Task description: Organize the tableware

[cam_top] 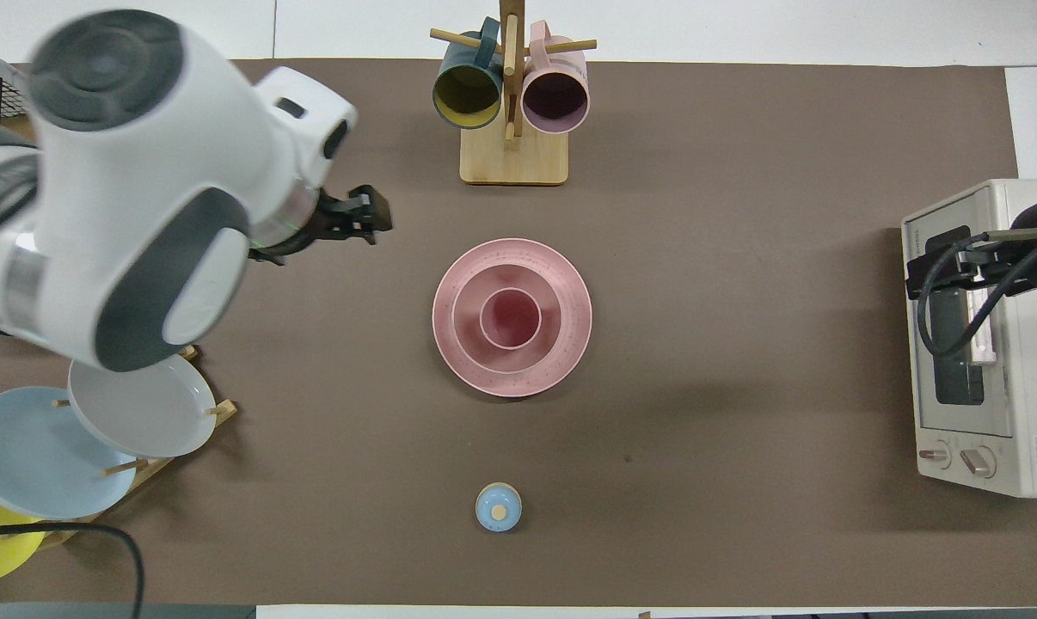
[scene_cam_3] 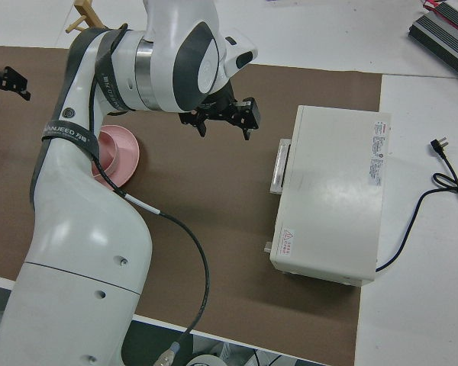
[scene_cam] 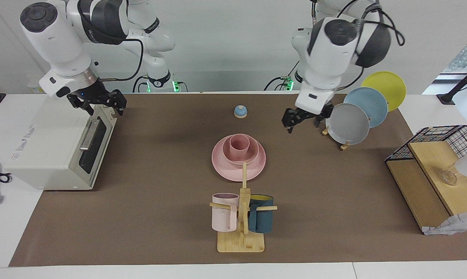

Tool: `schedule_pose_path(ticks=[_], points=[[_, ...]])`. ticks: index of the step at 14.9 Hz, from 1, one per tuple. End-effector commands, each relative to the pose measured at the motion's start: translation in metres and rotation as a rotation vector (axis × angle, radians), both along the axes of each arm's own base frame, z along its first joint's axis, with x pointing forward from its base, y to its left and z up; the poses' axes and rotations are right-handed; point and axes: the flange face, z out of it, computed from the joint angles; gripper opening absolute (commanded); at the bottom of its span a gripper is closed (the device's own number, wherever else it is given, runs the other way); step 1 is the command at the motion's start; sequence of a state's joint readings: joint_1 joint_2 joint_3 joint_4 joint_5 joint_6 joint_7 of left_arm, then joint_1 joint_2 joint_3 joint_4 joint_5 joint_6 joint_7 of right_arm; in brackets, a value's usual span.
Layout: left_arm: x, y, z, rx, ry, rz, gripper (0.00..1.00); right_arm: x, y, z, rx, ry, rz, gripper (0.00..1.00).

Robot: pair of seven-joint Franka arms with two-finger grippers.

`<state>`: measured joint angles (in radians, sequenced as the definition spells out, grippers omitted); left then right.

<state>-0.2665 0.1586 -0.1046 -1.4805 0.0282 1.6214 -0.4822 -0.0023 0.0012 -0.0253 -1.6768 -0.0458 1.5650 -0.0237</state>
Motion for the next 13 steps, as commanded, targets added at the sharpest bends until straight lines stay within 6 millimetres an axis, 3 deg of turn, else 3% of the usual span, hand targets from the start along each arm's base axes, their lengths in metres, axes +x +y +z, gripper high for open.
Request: schedule_pose_path(ticks=[1, 2, 4, 7, 9, 13], points=[[-0.011, 0.068, 0.02, 0.013, 0.039, -0.089, 1.0, -0.004, -0.002, 0.003, 0.022, 0.004, 0.011, 1.0], [-0.015, 0.09, 0.025, 0.015, 0.05, -0.105, 1.0, -0.004, -0.002, 0.004, 0.022, 0.002, 0.011, 1.0], [-0.03, 0.109, 0.024, 0.02, 0.059, -0.122, 1.0, -0.004, -0.002, 0.003, 0.022, 0.004, 0.011, 1.0], [-0.056, 0.122, 0.006, 0.028, 0.072, -0.129, 1.0, -0.004, -0.002, 0.003, 0.022, 0.004, 0.011, 1.0], [-0.063, 0.128, -0.003, -0.027, 0.076, -0.103, 1.0, -0.004, -0.002, 0.003, 0.022, 0.004, 0.011, 1.0], [-0.041, 0.126, 0.003, -0.067, -0.032, -0.087, 1.0, -0.004, -0.002, 0.003, 0.022, 0.004, 0.011, 1.0]])
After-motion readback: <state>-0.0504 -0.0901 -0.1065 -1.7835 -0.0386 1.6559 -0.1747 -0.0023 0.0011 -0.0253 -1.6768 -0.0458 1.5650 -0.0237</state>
